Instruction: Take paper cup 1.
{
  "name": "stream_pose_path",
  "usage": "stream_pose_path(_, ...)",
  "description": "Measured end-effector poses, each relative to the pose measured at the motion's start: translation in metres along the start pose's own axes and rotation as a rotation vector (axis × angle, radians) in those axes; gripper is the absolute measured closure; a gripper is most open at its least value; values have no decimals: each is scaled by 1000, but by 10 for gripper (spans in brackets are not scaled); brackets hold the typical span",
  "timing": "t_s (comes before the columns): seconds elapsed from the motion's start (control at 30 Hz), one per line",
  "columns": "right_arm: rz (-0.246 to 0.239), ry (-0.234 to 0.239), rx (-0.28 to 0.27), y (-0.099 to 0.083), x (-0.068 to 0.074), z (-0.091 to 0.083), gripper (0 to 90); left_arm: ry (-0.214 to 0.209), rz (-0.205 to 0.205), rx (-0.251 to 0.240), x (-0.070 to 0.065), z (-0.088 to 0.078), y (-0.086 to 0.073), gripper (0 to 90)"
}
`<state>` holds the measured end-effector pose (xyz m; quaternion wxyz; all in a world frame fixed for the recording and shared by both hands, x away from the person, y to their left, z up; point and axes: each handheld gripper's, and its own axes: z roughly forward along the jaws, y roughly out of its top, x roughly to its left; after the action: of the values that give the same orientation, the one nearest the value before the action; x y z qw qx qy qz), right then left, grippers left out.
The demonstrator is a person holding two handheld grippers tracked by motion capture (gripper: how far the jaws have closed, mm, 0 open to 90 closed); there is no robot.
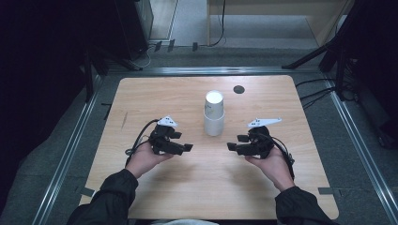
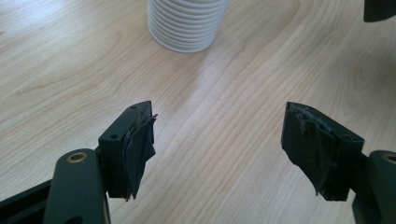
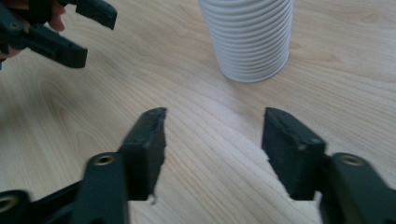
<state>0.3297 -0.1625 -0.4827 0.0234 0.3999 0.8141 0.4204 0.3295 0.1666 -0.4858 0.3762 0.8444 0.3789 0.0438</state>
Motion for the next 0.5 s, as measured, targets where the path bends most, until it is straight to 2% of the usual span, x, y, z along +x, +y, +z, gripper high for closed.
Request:
stream_pose_path(0.13, 21, 8, 16, 0, -1, -1, 461, -5, -4, 4, 2, -2, -1, 260)
stream_pose_path(0.17, 24, 13, 18, 1, -2, -1, 503, -13, -7, -1, 2, -3, -1, 265)
stream_pose_path(0.2, 13, 19, 28, 1, -2, -1, 514, -14, -5, 0, 2, -4, -1, 290)
stream_pose_path(0.23, -1, 16, 31, 1, -1, -1, 505, -18, -7, -5, 2, -5, -1, 306)
stream_pose_path(0.27, -49, -2, 30, 0, 0, -1, 504, -19, -4, -5, 3, -6, -2, 305)
stream_pose_path(0.3, -49, -2, 30, 0, 0, -1, 504, -19, -4, -5, 3, -6, -2, 305)
stream_pose_path(0.37, -150, -25, 17, -2, 3, -3, 500, -12, -1, 1, 4, -7, -2, 305)
stream_pose_path(0.4, -172, -29, 22, -2, 4, -4, 496, -13, -2, 1, 4, -8, -3, 307)
stream_pose_path(0.5, -184, -14, 18, -1, 5, -6, 482, -7, 5, 4, 4, -11, -2, 312)
